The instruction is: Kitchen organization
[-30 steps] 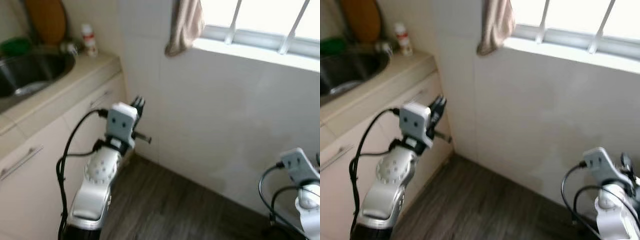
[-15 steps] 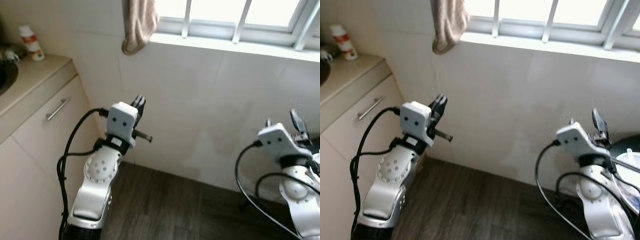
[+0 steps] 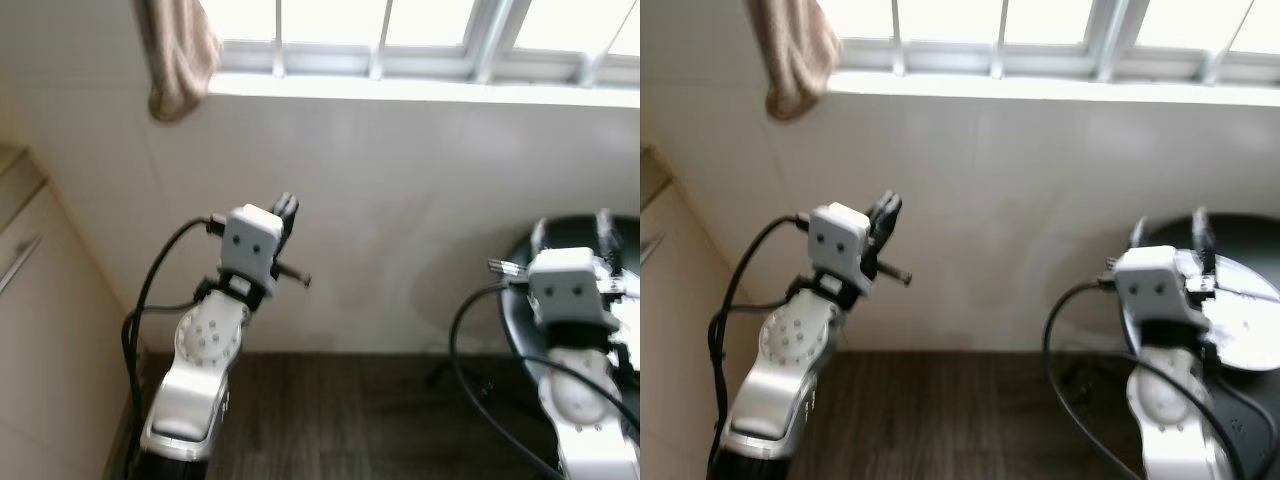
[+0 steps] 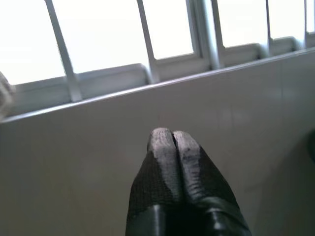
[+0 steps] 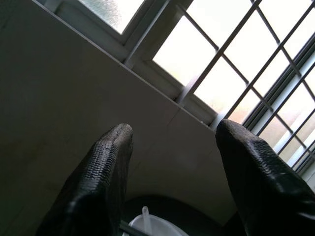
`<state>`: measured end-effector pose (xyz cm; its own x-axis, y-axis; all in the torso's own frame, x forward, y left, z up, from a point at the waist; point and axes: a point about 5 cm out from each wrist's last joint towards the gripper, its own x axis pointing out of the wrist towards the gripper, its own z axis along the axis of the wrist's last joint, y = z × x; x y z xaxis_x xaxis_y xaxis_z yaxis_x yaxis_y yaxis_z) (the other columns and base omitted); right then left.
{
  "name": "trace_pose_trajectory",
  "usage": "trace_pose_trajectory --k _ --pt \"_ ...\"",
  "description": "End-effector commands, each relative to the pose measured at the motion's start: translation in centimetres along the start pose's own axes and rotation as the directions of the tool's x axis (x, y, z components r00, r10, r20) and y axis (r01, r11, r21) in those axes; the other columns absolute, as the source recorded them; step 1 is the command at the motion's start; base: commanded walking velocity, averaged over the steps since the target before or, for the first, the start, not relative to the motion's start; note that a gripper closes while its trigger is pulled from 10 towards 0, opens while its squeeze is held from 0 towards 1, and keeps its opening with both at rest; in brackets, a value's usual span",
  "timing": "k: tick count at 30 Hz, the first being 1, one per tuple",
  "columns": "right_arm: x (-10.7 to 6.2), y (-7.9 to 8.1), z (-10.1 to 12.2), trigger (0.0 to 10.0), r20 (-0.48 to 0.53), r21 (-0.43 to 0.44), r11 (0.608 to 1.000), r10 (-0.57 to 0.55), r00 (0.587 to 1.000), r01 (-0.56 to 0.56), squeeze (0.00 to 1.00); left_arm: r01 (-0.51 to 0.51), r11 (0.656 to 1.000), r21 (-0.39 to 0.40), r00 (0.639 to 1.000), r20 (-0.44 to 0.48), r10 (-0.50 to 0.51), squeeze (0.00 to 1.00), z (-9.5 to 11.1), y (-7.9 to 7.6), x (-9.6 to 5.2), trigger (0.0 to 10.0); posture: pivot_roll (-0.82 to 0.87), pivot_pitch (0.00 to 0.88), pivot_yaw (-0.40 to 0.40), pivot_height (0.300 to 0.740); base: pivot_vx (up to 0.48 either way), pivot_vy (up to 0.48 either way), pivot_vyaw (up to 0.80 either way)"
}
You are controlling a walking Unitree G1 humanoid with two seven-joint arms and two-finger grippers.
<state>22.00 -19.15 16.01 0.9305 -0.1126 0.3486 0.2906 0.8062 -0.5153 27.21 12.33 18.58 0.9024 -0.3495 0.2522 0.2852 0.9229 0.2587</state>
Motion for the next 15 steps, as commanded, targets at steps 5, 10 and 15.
trace_pose_trajectory --k 5,10,15 --pt "-0.4 0.7 0.3 10.0 0.007 0.007 0.996 0.089 0.996 -0.09 0.0 0.022 1.0 -0.004 1.0 0.005 -0.022 0.0 0.2 -0.6 0.3 10.0 0.05 0.0 -0.033 0.74 0.0 0.0 -0.8" --pt "-0.1 2.0 -0.6 10.0 -0.013 -0.122 0.965 0.232 0.973 -0.232 0.0 0.023 1.0 -0.003 1.0 0.004 -0.023 0.0 0.1 -0.6 0.4 10.0 0.05 0.0 -0.028 0.74 0.0 0.0 -0.32" --pt "1.5 2.2 -2.1 10.0 -0.053 -0.188 0.91 0.367 0.929 -0.371 0.0 0.029 1.0 -0.003 1.0 0.004 -0.029 0.0 0.1 -0.7 0.5 10.0 0.05 0.0 -0.027 0.74 0.0 0.0 0.0"
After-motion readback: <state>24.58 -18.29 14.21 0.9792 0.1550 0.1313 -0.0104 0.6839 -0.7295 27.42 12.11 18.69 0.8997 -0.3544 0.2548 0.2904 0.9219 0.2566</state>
